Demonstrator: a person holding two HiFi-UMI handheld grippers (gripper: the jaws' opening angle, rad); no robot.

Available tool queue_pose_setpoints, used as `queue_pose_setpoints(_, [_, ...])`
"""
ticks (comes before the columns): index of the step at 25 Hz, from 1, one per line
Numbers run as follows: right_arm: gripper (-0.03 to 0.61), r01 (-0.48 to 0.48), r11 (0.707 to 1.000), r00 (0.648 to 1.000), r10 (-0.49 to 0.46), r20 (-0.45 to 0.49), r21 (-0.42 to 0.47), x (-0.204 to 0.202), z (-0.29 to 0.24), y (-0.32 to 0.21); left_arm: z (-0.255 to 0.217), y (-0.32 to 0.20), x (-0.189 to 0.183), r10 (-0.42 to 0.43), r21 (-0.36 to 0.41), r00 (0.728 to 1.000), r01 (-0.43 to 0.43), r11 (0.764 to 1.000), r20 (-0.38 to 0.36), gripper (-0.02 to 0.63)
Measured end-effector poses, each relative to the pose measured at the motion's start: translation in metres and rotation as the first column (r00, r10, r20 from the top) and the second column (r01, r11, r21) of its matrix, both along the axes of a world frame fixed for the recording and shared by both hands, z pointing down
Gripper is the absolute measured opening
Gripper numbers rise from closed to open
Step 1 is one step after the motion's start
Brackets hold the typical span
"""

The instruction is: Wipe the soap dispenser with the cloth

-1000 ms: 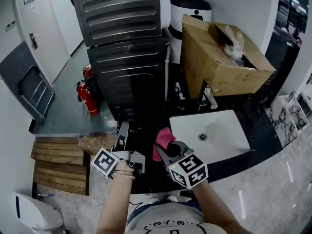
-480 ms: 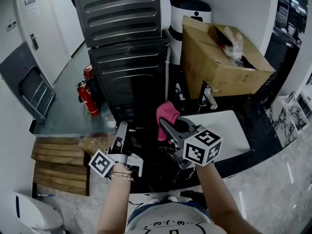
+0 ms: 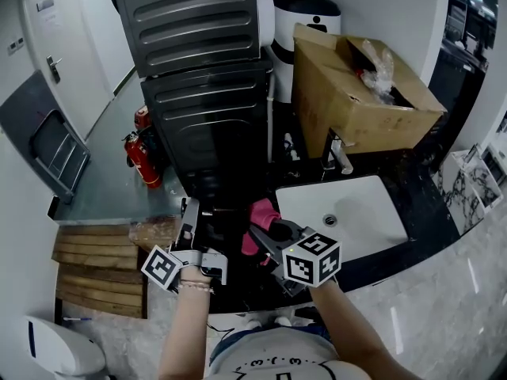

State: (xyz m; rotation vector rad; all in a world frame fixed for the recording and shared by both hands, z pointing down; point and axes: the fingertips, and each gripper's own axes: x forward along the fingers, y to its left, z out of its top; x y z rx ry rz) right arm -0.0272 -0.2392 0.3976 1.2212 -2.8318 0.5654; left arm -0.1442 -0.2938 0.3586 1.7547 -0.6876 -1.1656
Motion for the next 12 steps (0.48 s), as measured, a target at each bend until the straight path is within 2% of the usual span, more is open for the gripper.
queue_pose_setpoints(5, [0.049,-0.012,1.0,1.0,0.012,-0.008,0.007,0.004,-0.003,-0.001,0.003,0.002,0.004,0.012,-0.004,1.0,-0.012,1.0,0.021,0.095])
queue_pose_setpoints(8, [0.049,-0.046,0.996,0.999,0.044,0.024,0.075,0.012,-0.033,-0.006,0.003,0.001,0.008,0.011,-0.007,0.997,-0.011,1.0,0.075,0.094])
queue_pose_setpoints(12, [0.05,-0.023,0.986,0.999,0.014,0.051,0.168,0.009,-0.067,0.005,0.004,-0.002,0.004,-0.001,-0.012,0.998,0.001,1.0,0.056,0.092])
